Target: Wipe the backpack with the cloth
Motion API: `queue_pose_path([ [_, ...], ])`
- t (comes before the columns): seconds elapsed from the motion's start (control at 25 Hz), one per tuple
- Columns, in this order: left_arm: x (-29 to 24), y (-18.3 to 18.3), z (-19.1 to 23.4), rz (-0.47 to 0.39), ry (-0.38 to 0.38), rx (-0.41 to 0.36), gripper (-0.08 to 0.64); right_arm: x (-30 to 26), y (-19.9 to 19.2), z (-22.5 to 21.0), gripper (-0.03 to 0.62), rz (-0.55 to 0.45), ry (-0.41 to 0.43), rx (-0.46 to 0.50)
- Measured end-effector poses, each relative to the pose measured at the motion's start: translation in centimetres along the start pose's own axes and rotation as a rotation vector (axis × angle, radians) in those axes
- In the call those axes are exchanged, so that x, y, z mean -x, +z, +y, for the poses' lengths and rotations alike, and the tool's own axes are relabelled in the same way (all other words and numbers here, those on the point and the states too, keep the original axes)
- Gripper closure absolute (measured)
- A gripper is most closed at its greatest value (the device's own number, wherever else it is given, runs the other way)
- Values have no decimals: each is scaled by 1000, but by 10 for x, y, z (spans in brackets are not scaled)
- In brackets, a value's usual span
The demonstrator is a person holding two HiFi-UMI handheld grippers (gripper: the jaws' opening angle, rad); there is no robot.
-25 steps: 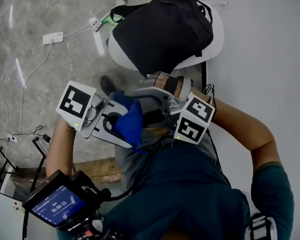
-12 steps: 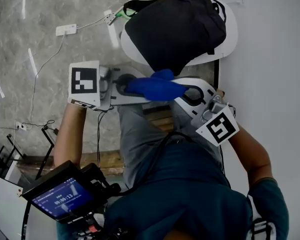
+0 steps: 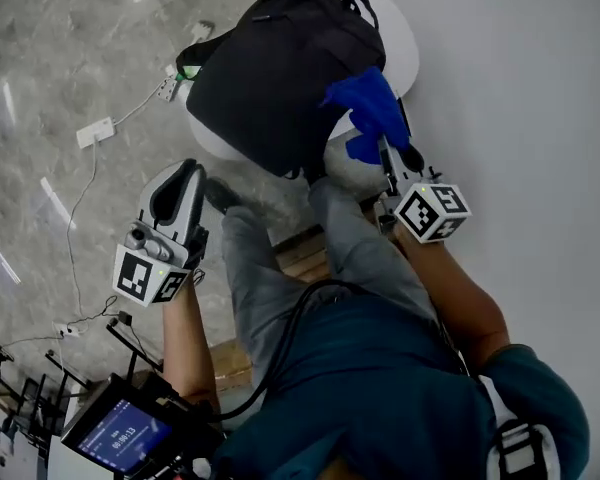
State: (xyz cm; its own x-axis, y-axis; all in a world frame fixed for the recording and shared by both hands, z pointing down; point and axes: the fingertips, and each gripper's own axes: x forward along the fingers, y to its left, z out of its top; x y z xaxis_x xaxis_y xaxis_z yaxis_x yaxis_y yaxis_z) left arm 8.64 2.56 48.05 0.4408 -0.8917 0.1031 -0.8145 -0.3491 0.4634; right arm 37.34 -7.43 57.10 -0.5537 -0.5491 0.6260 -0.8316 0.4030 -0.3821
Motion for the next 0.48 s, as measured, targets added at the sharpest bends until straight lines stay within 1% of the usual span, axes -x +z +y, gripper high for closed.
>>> queue_pose_path([
  [0.04,9,4,10,-22,71,-29,522,-13,-27,-21,561,55,-42,-58],
  [0.12,24,9,23,-47,173,-62,522,-42,-89,-45,561,174,-80,-137],
  [0.16,28,10,27,-50,206,-68,522,-57,-119,-45,561,227,-72,-149],
  [0.2,31,9,28,-45,229,-70,522,-72,-147,-36,561,278,-38,-140],
  [0.24,33,7,29,-34,242,-70,522,-84,-172,-18,561,322,17,-112],
  [0.28,34,5,29,-23,248,-66,522,-93,-192,4,561,357,76,-62],
  [0.36,32,1,30,-7,244,-54,522,-97,-219,40,561,388,164,77],
  [0.4,31,0,30,-1,241,-51,522,-93,-227,52,561,393,205,135],
  [0.44,30,-1,29,4,238,-51,522,-87,-229,60,561,385,247,166],
  [0.48,27,0,28,4,234,-53,522,-83,-221,62,561,354,276,161],
])
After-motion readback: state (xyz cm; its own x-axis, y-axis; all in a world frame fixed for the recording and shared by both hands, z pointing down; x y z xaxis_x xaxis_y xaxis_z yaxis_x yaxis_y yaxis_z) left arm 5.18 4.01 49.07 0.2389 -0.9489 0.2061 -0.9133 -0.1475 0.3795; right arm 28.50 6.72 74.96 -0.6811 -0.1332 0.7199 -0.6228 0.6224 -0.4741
